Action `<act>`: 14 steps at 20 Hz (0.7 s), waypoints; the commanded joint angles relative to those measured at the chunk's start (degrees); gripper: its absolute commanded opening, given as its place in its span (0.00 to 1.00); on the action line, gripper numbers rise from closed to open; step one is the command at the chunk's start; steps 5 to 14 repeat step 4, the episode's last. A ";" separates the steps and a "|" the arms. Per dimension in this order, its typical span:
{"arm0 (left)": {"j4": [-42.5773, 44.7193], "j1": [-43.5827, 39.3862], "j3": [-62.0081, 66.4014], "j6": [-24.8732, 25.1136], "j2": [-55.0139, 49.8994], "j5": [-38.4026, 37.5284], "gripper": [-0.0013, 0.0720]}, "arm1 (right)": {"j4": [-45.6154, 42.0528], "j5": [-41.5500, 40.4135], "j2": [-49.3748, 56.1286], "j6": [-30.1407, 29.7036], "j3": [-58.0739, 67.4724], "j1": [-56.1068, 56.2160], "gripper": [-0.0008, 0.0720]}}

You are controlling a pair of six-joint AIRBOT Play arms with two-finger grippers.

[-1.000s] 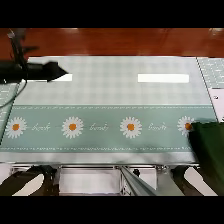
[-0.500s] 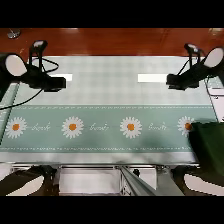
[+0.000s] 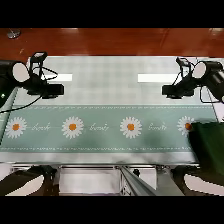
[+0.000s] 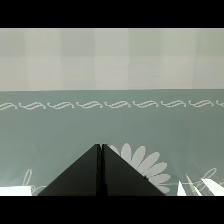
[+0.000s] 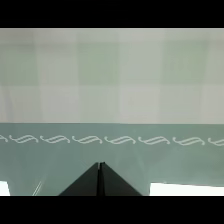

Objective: Fold the shirts.

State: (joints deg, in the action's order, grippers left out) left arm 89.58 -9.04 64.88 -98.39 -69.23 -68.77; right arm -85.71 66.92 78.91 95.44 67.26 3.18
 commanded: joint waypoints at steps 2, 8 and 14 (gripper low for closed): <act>0.22 0.09 -0.15 -0.09 -0.04 -0.07 0.05 | -0.28 -0.11 0.02 0.09 -0.22 0.09 0.05; 0.20 0.09 -0.15 -0.09 -0.04 -0.07 0.05 | -0.28 -0.11 0.02 0.09 -0.22 0.09 0.05; 0.20 0.09 -0.15 -0.09 -0.04 -0.07 0.05 | -0.28 -0.11 0.02 0.09 -0.22 0.09 0.05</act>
